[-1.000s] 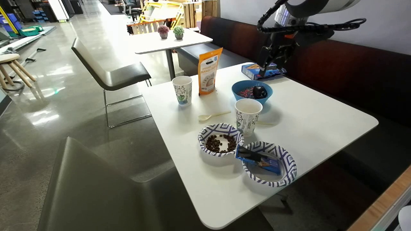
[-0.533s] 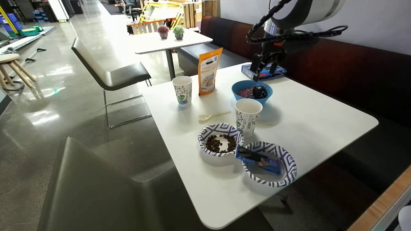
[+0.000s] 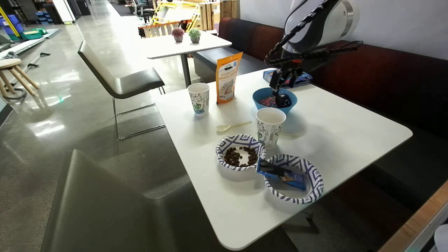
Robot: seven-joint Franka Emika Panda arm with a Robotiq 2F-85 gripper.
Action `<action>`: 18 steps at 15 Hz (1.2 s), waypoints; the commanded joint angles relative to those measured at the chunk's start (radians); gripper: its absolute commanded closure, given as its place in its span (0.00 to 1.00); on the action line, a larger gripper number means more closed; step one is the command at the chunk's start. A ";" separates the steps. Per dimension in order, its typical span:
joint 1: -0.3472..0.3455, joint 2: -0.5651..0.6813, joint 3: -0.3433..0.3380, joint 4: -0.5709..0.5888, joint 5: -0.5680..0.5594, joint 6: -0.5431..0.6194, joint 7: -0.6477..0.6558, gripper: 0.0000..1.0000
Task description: Remove the black object from the blue bowl
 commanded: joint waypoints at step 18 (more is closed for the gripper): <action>-0.048 -0.061 0.039 0.039 0.036 -0.193 -0.001 0.84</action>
